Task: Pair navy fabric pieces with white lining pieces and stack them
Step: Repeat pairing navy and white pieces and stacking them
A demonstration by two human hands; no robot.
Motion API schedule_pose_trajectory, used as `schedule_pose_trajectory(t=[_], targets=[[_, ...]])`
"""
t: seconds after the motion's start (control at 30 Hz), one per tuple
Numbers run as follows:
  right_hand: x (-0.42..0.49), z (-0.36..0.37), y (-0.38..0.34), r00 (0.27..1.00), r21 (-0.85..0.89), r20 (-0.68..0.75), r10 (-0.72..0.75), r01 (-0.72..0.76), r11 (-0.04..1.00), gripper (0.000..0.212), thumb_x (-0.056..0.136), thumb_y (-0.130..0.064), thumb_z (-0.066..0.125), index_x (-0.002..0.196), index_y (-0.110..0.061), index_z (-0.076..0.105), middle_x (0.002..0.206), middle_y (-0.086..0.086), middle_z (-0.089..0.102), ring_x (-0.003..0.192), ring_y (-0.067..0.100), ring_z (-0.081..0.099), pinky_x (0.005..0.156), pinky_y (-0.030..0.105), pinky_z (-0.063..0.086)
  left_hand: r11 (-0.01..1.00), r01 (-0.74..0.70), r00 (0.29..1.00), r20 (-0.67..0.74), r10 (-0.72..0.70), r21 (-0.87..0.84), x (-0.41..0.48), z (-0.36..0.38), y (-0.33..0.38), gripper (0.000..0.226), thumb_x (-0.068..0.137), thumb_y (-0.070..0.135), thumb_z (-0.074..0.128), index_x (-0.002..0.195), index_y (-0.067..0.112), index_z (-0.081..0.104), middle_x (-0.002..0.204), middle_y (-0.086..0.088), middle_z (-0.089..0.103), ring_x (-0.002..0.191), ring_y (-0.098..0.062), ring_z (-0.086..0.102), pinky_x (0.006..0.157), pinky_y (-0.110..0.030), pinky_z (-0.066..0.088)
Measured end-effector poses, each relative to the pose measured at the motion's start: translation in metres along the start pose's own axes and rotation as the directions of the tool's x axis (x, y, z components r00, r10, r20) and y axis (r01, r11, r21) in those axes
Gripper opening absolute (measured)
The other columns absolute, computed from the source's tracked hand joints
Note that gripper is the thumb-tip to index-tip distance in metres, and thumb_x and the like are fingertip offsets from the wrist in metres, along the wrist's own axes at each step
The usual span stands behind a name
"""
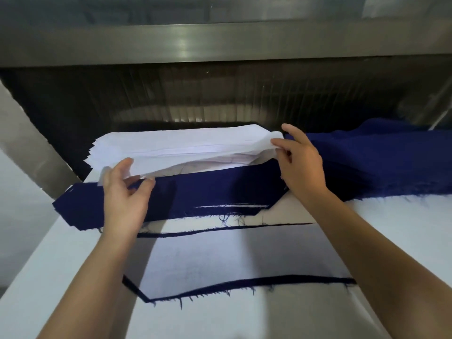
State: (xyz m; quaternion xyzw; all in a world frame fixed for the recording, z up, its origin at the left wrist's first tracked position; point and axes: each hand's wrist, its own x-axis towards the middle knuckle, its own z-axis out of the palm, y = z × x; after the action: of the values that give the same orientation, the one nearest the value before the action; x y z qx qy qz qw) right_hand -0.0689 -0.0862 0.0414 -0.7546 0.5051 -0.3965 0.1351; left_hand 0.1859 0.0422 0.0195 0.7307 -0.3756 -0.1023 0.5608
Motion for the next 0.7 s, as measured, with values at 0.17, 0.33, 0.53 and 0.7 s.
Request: schedule_pose_trajectory(t=[0.17,0.33,0.53,0.7], targets=[[-0.03,-0.017,0.012,0.994,0.16,0.036,0.099,-0.104,0.982,0.031,0.096,-0.003,0.045,0.118,-0.014,0.064,0.144,-0.009,0.041,0.063,0.01,0.062,0.067,0.015,0.052,0.996,0.088,0.993,0.084,-0.086,-0.021,-0.035,-0.01,-0.001,0.048,0.094,0.015,0.059,0.139,0.021,0.044,0.144,-0.005,0.039,0.109,-0.019,0.058,0.103,-0.04,0.044],[-0.065,-0.031,0.023,0.994,0.39,0.087,0.065,-0.095,0.916,0.043,0.095,0.007,0.037,0.096,-0.027,0.064,0.136,-0.017,0.041,0.067,0.01,0.068,0.062,0.02,0.054,0.981,0.156,0.986,0.082,-0.147,-0.115,-0.061,-0.015,0.004,0.04,0.092,0.009,0.06,0.132,0.015,0.054,0.145,0.002,0.037,0.087,0.01,0.055,0.087,-0.011,0.042],[-0.094,-0.048,0.036,0.992,0.499,0.105,0.071,-0.114,0.859,0.05,0.095,0.009,0.036,0.088,-0.032,0.063,0.134,-0.013,0.044,0.086,0.011,0.066,0.062,0.022,0.056,0.965,0.104,0.99,-0.067,-0.123,-0.241,-0.089,-0.026,0.003,0.028,0.093,0.034,0.06,0.112,0.015,0.068,0.109,-0.002,0.069,0.089,0.0,0.063,0.07,0.001,0.041],[-0.115,-0.061,0.053,0.989,0.513,0.117,0.09,-0.138,0.847,0.042,0.095,0.005,0.04,0.085,-0.027,0.065,0.131,-0.015,0.045,0.097,0.011,0.064,0.064,0.028,0.059,0.961,0.112,0.988,-0.074,-0.134,-0.253,-0.099,-0.027,-0.003,0.017,0.091,0.036,0.062,0.088,0.022,0.069,0.088,0.006,0.069,0.077,0.001,0.063,0.085,-0.023,0.05]])
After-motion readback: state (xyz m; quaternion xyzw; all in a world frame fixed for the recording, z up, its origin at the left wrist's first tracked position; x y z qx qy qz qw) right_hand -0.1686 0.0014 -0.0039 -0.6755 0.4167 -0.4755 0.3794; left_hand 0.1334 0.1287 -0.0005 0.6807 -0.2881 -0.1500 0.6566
